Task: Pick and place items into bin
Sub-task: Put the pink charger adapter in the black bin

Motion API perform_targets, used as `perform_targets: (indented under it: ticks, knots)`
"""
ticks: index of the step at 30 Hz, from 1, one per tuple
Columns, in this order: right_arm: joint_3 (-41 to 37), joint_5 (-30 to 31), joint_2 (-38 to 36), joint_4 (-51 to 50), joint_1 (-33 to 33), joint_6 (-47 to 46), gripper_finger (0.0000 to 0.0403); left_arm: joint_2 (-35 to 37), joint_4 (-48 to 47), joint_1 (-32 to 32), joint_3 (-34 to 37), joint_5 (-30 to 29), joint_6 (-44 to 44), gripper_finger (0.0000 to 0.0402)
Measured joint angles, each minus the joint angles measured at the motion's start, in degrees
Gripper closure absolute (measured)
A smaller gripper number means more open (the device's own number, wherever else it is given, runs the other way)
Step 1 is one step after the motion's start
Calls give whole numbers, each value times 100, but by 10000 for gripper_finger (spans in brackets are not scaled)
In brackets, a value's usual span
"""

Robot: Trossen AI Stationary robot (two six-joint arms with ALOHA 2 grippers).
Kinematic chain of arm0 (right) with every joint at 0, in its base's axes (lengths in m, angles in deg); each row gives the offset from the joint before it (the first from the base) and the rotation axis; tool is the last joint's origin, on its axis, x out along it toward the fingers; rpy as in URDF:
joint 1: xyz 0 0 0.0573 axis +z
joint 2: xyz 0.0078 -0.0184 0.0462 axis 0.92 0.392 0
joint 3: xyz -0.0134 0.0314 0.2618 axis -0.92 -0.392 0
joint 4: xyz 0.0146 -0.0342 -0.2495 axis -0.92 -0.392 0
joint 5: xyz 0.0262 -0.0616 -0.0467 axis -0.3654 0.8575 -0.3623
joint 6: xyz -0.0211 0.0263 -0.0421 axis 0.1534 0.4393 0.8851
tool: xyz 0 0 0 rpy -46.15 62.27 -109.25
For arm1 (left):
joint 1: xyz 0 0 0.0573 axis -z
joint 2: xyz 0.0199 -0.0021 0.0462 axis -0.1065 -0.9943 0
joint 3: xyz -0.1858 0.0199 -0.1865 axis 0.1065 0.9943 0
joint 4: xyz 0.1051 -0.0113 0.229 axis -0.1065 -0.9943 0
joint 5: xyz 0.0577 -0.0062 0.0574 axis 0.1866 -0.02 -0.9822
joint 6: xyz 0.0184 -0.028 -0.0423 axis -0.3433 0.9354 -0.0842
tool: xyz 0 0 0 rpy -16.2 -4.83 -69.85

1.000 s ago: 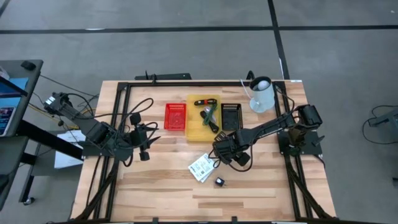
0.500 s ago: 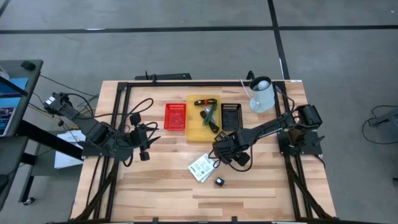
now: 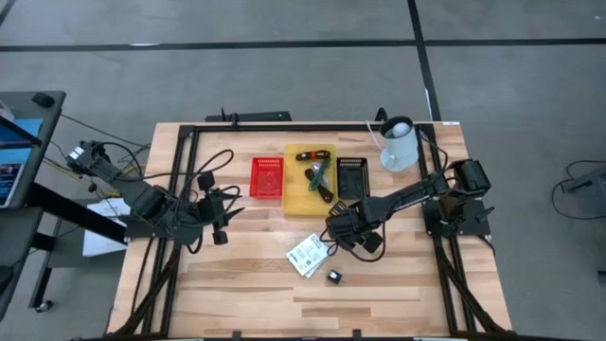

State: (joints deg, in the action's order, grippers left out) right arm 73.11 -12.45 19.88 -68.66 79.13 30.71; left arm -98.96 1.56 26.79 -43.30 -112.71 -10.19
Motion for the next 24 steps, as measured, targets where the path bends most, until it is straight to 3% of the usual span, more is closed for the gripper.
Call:
perform_targets:
  ticks: [11,24]
  knots:
    - [-122,27,0,218,0,-149,242,0,1,-1,-1,0,0,264]
    - [-122,195,0,168,21,-643,234,0,1,-1,0,0,0,264]
